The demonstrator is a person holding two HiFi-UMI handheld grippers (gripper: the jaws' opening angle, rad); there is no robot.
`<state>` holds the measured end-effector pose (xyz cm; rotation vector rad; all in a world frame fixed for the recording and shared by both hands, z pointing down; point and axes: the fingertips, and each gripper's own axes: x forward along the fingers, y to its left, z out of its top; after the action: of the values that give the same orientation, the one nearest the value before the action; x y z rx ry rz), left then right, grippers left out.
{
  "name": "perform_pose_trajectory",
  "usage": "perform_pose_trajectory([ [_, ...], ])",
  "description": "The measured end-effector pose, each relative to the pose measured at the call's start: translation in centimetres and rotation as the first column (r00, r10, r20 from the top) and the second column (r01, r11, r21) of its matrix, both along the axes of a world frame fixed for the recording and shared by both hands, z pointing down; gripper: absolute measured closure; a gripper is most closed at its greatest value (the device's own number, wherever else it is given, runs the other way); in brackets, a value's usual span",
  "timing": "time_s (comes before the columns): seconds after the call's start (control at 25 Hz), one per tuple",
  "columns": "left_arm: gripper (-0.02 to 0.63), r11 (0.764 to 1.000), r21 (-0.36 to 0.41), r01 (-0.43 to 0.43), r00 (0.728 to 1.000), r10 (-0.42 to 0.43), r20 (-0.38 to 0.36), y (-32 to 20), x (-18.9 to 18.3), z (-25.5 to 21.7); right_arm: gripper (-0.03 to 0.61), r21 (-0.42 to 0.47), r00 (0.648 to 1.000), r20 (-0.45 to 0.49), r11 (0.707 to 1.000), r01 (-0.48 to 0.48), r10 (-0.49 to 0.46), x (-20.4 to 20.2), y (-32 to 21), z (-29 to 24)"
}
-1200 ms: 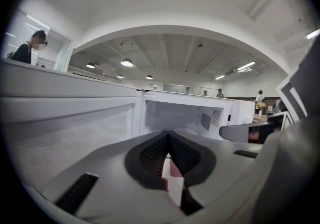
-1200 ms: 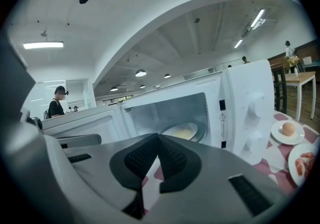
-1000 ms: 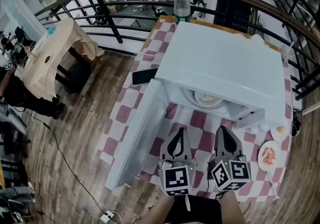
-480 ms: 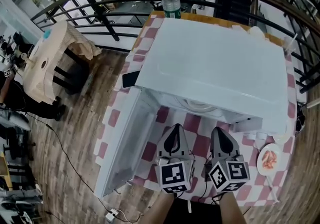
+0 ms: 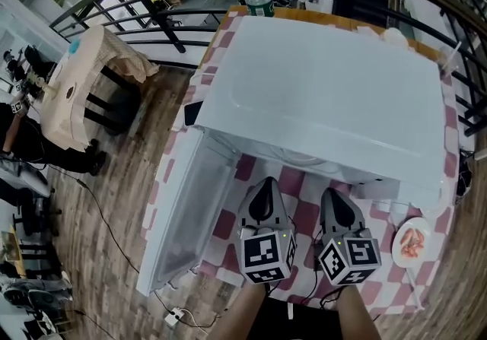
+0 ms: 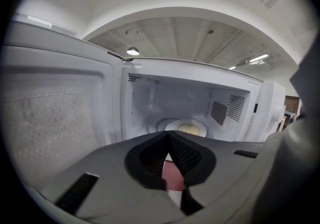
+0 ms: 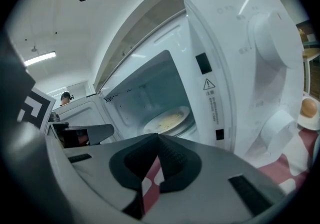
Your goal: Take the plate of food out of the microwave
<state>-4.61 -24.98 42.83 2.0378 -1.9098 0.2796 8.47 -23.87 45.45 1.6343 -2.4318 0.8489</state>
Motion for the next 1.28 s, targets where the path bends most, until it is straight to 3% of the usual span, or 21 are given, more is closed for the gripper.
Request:
perform_pose_trajectory([
  [0.32,0.580,1.000,0.008,-0.023,0.998,0.024,-0.062,-0.9,0.4,0.1,0.554,-0.013,1.000,-0.006,1.000,-0.014,0.014,-0.2,0.1,0.6],
  [0.6,0.581,0.998,-0.030,-0.057,0.976,0.050,-0.210,-2.2,1.1,1.2,0.554,-0.025,0.998,-0.021,0.998,-0.059,0.059,-0.1,-0.2,1.2],
  [0.76,0.581,0.996,-0.063,-0.064,0.946,0.041,-0.321,-2.5,1.3,2.0,0.554,-0.032,0.997,-0.029,0.997,-0.077,0.076,-0.4,-0.1,1.4],
  [1.08,0.581,0.989,-0.127,-0.077,0.861,0.002,-0.509,-3.3,2.0,3.6,0.554,-0.045,0.994,-0.040,0.993,-0.106,0.105,-0.3,0.2,1.8],
  [1.28,0.580,0.984,-0.165,-0.067,0.823,-0.038,-0.566,-3.7,1.8,4.4,0.554,-0.054,0.992,-0.042,0.991,-0.120,0.118,-0.3,0.3,2.0],
])
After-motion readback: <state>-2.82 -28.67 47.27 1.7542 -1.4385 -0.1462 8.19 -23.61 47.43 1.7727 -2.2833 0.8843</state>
